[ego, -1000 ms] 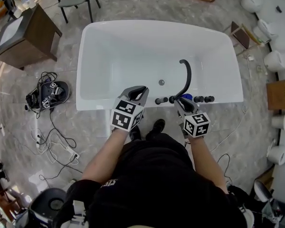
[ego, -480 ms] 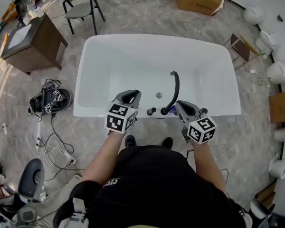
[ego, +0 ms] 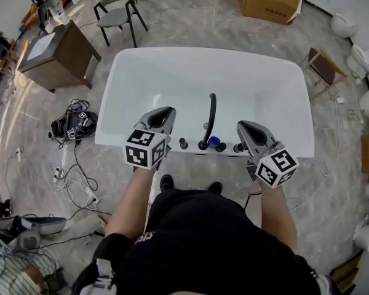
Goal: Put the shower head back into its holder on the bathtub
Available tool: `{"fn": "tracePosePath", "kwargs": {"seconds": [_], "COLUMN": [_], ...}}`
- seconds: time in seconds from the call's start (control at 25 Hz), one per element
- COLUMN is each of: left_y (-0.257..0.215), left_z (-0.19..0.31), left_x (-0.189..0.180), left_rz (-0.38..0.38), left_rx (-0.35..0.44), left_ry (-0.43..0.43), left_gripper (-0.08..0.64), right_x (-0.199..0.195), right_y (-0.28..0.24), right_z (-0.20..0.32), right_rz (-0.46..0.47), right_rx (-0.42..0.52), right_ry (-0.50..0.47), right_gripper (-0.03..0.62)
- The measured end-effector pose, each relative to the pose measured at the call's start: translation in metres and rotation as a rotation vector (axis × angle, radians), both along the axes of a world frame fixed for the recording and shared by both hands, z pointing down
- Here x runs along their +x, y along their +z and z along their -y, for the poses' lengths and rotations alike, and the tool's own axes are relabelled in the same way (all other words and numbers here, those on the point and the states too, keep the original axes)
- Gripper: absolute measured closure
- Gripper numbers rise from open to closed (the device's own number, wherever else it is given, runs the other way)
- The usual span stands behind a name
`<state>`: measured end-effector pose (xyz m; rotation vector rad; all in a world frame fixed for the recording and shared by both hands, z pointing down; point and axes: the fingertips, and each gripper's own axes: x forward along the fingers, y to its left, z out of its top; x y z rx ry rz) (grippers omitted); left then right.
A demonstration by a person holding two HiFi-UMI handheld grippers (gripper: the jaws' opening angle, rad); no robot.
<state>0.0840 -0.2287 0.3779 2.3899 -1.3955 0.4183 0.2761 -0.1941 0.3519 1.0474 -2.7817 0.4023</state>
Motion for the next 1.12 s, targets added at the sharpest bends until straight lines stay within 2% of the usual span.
{"fn": "tracePosePath", "kwargs": {"seconds": [0.16, 0.44, 0.6, 0.76, 1.12], "left_y": [-0.028, -0.051, -0.058, -0.066, -0.059], "left_z": [-0.002, -0.002, 0.0, 0.001, -0.002], "left_x": [0.007, -0.015, -0.023, -0.024, -0.04], "left_rz": [0.014, 0.044, 0.06, 0.054, 0.038], "left_rx": [0.041, 0.096, 0.125, 0.148, 0.141], "left_ry": [-0.018, -0.024, -0.01, 0.013, 0.022], "left_gripper": [0.526, 0.526, 0.526, 0.526, 0.526], "right_x": [0.025, 0.028, 0.03, 0.029, 0.002], "right_y": [-0.037, -0.08, -0.089, -0.091, -0.077], "right_z": [0.002, -0.005, -0.01, -0.007, -0.011], "right_rz": [0.036, 0.077, 0.087, 0.053, 0.062], "right_rx": [0.082, 0.187, 0.208, 0.222, 0.181], "right_ry": [-0.012, 0.04, 0.089, 0.126, 0.114], "right_gripper": [0.58, 0.58, 0.581, 0.581, 0.581]}}
